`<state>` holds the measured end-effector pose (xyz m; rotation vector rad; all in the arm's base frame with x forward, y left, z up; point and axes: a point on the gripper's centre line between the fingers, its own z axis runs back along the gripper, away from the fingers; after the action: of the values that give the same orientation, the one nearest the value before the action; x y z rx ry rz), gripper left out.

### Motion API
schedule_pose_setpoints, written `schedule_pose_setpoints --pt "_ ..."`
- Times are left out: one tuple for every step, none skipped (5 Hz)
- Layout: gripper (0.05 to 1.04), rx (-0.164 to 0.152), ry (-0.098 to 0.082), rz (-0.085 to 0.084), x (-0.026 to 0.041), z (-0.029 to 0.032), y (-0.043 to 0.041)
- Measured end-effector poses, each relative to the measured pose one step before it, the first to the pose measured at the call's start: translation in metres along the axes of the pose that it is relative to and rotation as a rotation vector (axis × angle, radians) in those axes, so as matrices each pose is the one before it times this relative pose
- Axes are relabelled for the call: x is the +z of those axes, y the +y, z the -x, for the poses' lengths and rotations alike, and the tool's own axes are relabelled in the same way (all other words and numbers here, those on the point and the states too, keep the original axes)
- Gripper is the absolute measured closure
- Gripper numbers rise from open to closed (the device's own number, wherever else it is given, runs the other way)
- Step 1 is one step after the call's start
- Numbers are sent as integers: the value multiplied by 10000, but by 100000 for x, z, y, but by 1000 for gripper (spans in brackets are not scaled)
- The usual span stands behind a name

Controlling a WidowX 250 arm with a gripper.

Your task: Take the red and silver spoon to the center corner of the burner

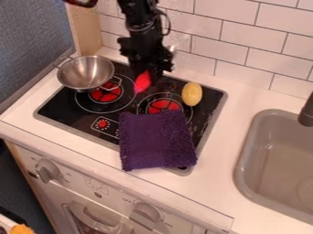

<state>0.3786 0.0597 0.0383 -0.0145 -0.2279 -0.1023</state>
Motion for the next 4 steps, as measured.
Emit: schedule_pose_setpoints --pt "650 83 407 -6 -1386 889 880" --pt "650 -141 127 93 -973 587 -203" --pt "571 73 133 -48 -266 376 41" --pt "281 504 109 -229 16 821 157"
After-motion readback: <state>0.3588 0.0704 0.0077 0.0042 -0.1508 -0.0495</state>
